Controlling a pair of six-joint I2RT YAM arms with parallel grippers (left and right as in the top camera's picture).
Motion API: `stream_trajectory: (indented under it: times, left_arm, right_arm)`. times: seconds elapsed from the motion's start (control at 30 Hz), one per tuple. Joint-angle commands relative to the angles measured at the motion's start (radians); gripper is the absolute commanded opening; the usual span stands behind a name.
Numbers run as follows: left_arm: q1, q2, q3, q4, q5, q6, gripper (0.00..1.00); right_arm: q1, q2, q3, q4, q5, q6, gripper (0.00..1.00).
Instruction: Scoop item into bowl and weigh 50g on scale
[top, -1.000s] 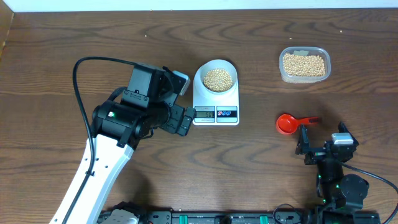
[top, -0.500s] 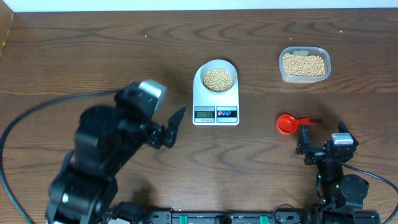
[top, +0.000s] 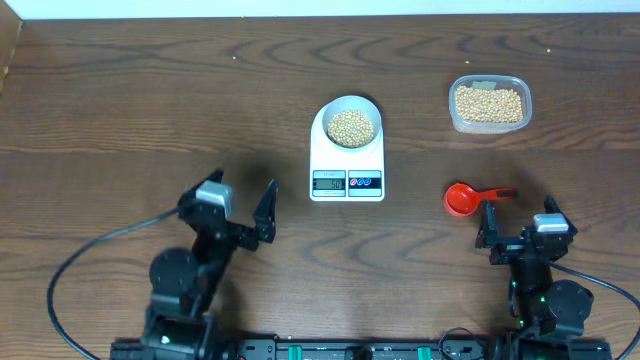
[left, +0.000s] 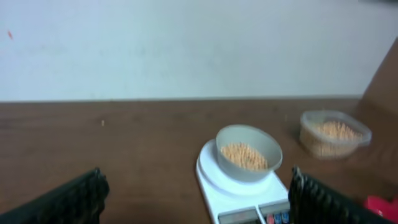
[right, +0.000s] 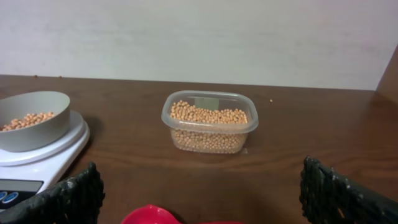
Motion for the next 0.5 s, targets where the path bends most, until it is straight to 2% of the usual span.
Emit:
stream_trajectory:
  times: [0.0, 0.47]
  left_arm:
    - [0.005, -0.085, -0.081, 0.051, -0.035, -0.031, 0.95]
    - [0.005, -0.349, -0.245, 0.032, -0.116, -0.031, 0.95]
  right_arm:
    - [0.011, -0.007, -0.002, -0.005, 0.008, 0.016, 0.99]
    - [0.011, -0.007, -0.002, -0.005, 0.008, 0.016, 0.99]
